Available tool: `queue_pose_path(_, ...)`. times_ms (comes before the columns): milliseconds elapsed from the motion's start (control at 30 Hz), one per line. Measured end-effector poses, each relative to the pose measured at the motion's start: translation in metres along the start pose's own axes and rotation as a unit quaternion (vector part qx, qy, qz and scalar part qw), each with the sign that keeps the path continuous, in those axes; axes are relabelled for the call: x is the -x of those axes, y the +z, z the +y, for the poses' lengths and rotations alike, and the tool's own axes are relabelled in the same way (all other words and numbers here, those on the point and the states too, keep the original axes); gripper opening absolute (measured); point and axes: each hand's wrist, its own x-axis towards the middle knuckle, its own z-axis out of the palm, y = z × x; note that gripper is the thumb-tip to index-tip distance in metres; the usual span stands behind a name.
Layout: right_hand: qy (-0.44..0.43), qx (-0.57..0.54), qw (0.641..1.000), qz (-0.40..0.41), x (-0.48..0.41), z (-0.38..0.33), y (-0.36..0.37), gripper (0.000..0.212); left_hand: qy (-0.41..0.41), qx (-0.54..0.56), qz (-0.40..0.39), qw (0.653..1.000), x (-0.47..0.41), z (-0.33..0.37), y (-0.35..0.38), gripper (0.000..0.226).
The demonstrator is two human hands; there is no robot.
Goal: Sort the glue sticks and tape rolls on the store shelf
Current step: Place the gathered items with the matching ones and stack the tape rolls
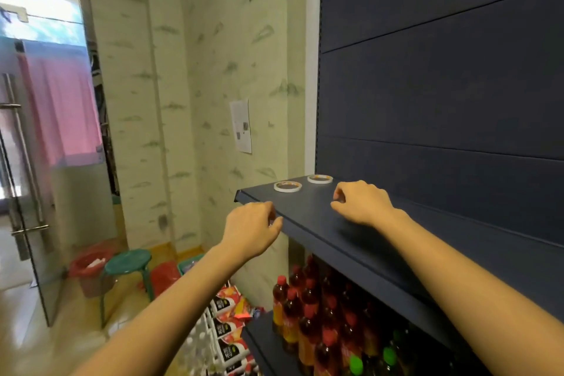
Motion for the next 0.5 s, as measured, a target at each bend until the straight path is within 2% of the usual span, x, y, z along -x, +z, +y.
queue_pose_path(300,0.044,0.036,0.998,-0.025,-0.102,0.005,0.041,0.026,0.007,0.003,-0.015,1.000,-0.107,-0.056,0.069,0.033)
queue_pose_path(500,0.080,0.079,0.993,-0.028,-0.155,0.012,0.064,0.025,0.012,0.002,-0.093,0.996,-0.181,-0.087,0.124,0.038)
